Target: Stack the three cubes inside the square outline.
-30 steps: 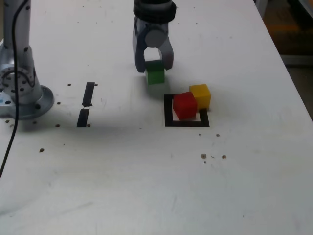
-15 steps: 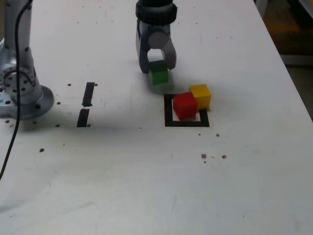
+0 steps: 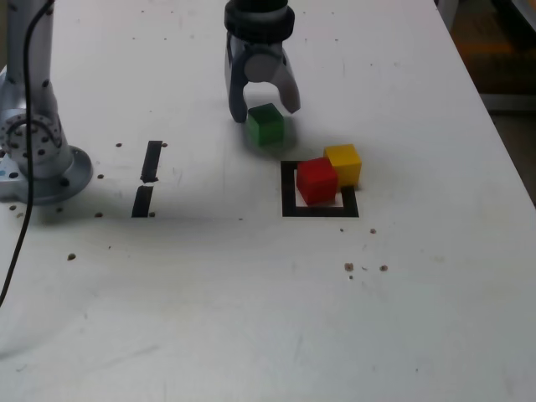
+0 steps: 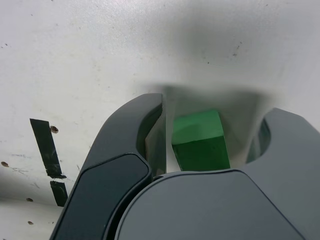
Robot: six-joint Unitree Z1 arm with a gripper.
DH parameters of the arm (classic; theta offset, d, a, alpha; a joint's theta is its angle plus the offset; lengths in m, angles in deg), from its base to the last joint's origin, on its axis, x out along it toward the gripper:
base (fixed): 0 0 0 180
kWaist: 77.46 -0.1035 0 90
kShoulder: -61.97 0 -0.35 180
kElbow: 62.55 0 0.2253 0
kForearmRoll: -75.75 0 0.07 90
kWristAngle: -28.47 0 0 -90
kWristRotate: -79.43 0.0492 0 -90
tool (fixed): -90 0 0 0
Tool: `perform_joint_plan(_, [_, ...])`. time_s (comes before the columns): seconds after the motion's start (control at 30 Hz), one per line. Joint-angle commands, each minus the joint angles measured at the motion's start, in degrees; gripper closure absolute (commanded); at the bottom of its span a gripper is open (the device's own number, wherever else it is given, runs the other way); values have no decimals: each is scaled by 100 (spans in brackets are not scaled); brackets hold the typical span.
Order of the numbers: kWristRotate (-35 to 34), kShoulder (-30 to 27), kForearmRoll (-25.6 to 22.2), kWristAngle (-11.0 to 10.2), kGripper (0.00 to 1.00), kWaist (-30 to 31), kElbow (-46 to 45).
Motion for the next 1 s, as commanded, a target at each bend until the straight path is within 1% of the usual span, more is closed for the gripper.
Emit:
perform_joint_plan(0.0, [8, -91, -25, -48, 12, -11, -2])
perform_joint_plan(0.1, [8, -220, -71, -94, 10, -2, 19])
perform_joint_plan(0.27, [-18, -515, -128, -103, 8, 166, 132])
perform_joint_plan(0.37, [-44, -646, -147, -75, 6, 384, 257])
perform_joint_plan(0.5, [-145, -684, -152, -21, 4, 669, 366])
perform_joint_plan(0.7, [-453, -526, -74, 58, 4, 1034, 560])
perform_joint_plan(0.97, [-605, 17, 14, 171, 3, 1335, 1045])
